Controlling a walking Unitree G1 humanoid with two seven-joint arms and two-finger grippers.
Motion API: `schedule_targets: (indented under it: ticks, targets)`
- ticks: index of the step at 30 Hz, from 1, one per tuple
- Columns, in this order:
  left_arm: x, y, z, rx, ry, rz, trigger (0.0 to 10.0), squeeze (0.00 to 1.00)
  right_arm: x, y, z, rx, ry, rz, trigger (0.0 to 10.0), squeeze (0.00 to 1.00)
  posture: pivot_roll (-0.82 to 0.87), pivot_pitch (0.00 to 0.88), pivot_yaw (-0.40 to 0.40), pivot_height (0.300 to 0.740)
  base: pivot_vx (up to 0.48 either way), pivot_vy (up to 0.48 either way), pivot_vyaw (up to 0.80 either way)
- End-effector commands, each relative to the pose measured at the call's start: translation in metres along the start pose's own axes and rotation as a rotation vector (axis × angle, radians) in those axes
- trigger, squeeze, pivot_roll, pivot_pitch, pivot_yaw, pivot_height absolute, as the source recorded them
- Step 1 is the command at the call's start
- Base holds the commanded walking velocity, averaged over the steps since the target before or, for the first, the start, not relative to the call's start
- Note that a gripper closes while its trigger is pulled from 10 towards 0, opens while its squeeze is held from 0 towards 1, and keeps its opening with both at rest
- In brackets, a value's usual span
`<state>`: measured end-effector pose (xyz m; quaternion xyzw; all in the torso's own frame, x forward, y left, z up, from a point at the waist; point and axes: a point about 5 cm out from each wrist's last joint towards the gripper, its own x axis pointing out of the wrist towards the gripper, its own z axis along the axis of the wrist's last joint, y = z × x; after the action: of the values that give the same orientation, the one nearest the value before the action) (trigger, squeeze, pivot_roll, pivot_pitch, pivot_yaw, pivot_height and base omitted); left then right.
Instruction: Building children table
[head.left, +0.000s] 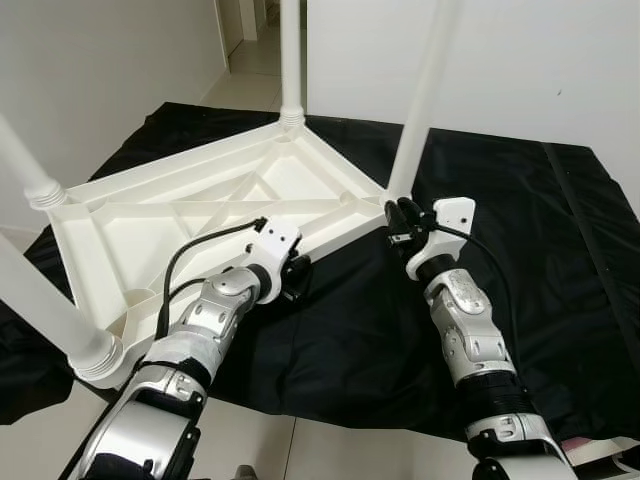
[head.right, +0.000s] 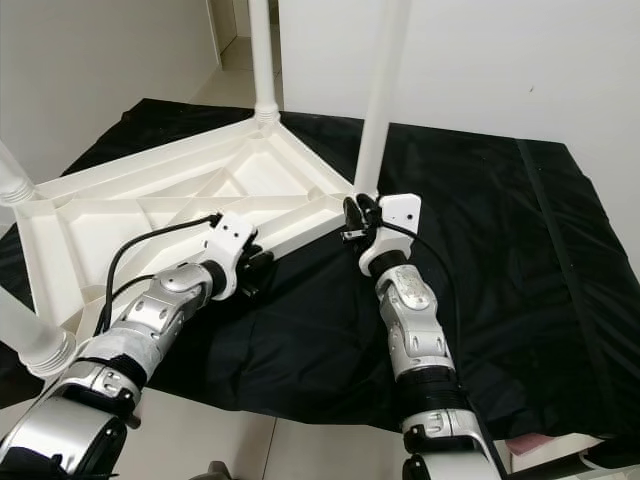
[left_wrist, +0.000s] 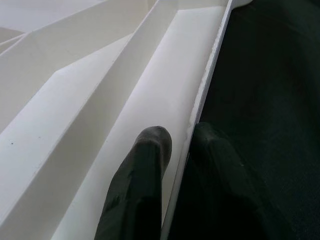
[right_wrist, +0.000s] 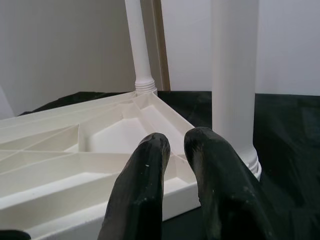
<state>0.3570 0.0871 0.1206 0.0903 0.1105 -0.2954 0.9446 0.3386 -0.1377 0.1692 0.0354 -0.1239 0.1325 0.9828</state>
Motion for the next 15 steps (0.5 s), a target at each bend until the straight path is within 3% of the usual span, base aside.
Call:
schedule_targets:
  ticks: [1,4,5,6,7,12,15]
  targets:
    - [-0.002,0.013,0.004,-0.035,-0.018,0.185,0.0,0.00,0.002,0.001,0.000,-0.005,-0.004,-0.003,10.0,0.00,0.10,0.000,0.002,0.740,0.000,0.000,0.00]
    - [0.000,0.012,0.009,-0.049,-0.041,0.194,0.0,0.00,0.002,0.002,0.000,-0.003,-0.005,-0.014,10.0,0.00,0.10,0.000,0.002,0.740,0.000,0.000,0.00]
    - [0.002,0.004,0.015,-0.064,-0.076,0.170,4.0,0.00,0.001,0.004,-0.001,0.000,-0.001,-0.020,10.0,0.00,0.10,0.000,0.001,0.740,0.000,0.000,0.00]
    - [0.002,0.004,0.015,-0.064,-0.076,0.170,4.0,0.00,0.001,0.004,-0.001,0.000,-0.001,-0.020,10.0,0.00,0.10,0.000,0.001,0.740,0.000,0.000,0.00]
    - [0.005,-0.005,0.020,-0.066,-0.099,0.141,10.0,0.00,0.000,0.005,-0.003,0.003,0.005,-0.023,10.0,0.00,0.10,0.000,0.001,0.740,0.000,0.000,0.00]
    - [0.008,-0.021,0.025,-0.035,-0.123,0.084,10.0,0.00,-0.003,0.006,-0.006,0.001,0.014,-0.028,10.0,0.00,0.10,0.000,0.004,0.740,0.000,0.000,0.00]
    - [0.008,-0.021,0.025,-0.035,-0.123,0.084,10.0,0.00,-0.003,0.006,-0.006,0.001,0.014,-0.028,10.0,0.00,0.10,0.000,0.004,0.740,0.000,0.000,0.00]
